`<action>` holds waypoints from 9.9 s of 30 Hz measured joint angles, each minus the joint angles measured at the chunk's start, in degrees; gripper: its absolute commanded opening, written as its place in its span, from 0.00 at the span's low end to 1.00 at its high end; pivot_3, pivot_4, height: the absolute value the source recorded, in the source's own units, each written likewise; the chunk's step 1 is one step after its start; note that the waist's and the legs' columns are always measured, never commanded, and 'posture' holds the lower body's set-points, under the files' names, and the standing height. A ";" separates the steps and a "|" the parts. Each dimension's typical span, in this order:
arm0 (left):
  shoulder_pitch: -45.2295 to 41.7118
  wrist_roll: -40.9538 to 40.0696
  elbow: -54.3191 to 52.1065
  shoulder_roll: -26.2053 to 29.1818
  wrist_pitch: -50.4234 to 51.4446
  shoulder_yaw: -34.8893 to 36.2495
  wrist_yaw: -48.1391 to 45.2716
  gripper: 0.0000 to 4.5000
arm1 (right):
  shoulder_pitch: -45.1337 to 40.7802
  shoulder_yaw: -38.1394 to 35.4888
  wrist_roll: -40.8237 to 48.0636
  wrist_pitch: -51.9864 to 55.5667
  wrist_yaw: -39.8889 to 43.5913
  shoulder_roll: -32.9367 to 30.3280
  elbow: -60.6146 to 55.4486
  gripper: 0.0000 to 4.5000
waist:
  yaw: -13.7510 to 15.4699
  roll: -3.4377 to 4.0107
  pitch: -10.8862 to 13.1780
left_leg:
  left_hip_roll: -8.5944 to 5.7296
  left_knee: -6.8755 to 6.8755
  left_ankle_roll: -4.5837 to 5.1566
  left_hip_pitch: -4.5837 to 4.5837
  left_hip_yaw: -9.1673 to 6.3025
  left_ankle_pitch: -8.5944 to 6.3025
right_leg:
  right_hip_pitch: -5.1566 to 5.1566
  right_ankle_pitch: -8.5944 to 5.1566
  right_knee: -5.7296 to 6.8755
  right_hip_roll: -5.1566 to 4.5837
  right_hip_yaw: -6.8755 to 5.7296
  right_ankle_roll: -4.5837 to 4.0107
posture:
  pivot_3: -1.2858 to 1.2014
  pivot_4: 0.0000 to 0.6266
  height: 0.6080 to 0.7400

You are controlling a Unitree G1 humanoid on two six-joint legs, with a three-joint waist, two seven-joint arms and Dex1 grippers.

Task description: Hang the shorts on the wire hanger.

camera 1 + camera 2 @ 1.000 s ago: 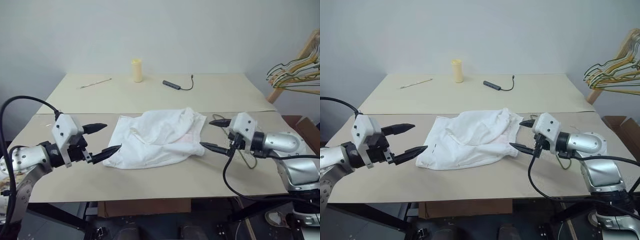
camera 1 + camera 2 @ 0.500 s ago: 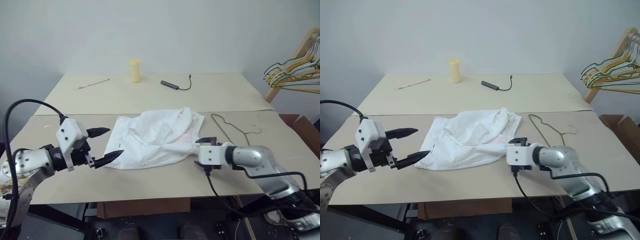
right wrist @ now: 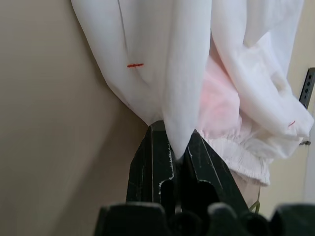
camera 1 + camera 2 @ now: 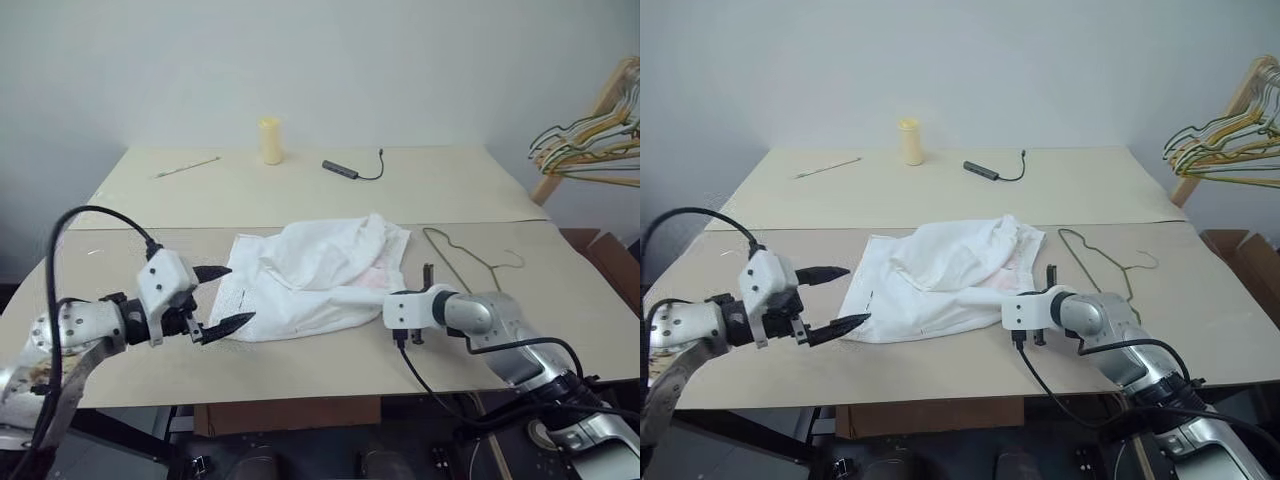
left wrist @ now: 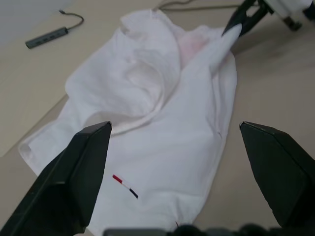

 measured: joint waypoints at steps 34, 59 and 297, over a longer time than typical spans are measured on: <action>-11.36 28.63 30.53 4.76 -32.43 -18.73 -8.23 0.00 | 1.59 -7.94 12.59 -6.83 5.62 -4.04 -5.29 0.00 | -3.89 0.06 -0.12 | 0.03 0.01 -0.02 -0.16 0.06 -0.02 | -0.25 -0.03 0.20 -0.03 0.04 0.02 | 0.45 0.01 1.00; -77.46 37.01 85.85 -17.72 -30.76 -15.54 33.27 0.00 | -61.42 -7.69 7.59 -16.71 -27.65 16.62 68.89 0.00 | -5.83 -0.06 -0.01 | -0.16 -0.09 0.01 -0.72 -0.13 0.91 | -0.89 1.00 0.29 -0.10 0.10 0.08 | 0.46 0.00 1.00; -45.18 13.41 46.53 -10.67 -14.75 -18.44 -28.38 0.74 | -26.90 0.37 30.83 35.04 26.80 -5.83 9.64 0.00 | -8.83 -0.34 -0.21 | -0.89 0.48 0.88 -0.59 0.21 -0.18 | -0.85 0.51 0.34 -0.89 1.09 1.11 | 0.43 0.00 1.00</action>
